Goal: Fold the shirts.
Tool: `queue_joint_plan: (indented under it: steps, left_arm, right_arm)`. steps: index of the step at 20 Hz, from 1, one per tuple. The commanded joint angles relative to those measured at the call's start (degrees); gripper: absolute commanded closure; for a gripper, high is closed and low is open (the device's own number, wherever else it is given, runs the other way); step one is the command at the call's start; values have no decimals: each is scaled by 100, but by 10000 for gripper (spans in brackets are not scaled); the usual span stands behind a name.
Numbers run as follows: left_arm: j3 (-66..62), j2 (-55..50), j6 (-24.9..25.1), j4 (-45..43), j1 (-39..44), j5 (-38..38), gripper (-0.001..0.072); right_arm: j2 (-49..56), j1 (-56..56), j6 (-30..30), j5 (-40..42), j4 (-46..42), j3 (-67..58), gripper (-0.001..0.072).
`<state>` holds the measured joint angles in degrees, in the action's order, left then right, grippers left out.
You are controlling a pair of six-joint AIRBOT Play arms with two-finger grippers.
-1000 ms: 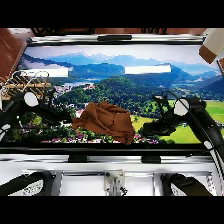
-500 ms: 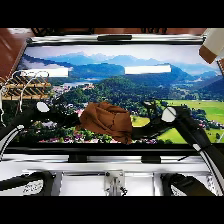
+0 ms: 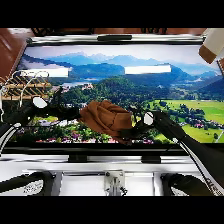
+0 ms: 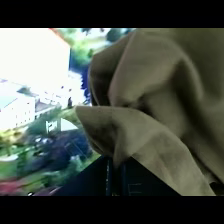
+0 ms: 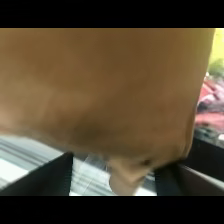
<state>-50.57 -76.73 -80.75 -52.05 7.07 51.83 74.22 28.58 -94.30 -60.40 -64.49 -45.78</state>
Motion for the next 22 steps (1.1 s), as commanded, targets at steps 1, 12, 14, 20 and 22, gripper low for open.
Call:
queue_joint_plan:
  steps: [1, 12, 14, 20, 22]
  left_arm:
    - [-273, 238, 61, 24, -4, 7, 667]
    - [-4500, 2120, 802, 116, -133, -90, 667]
    - [-5401, 2470, 745, 455, -133, -153, 668]
    - [-5816, 3296, 678, 214, -136, 256, 668]
    - [-5816, 3305, 118, -691, -136, 802, 668]
  right_arm:
    - [210, 52, -55, 164, -13, 0, 637]
    - [-2763, 52, 225, -1062, -4419, -3338, 654]
    - [-3265, 55, 240, -699, -4052, -4393, 654]
    - [-3862, 52, 26, -793, -2986, -5486, 654]
    - [-3823, 52, -7, -1521, -3397, -5484, 655]
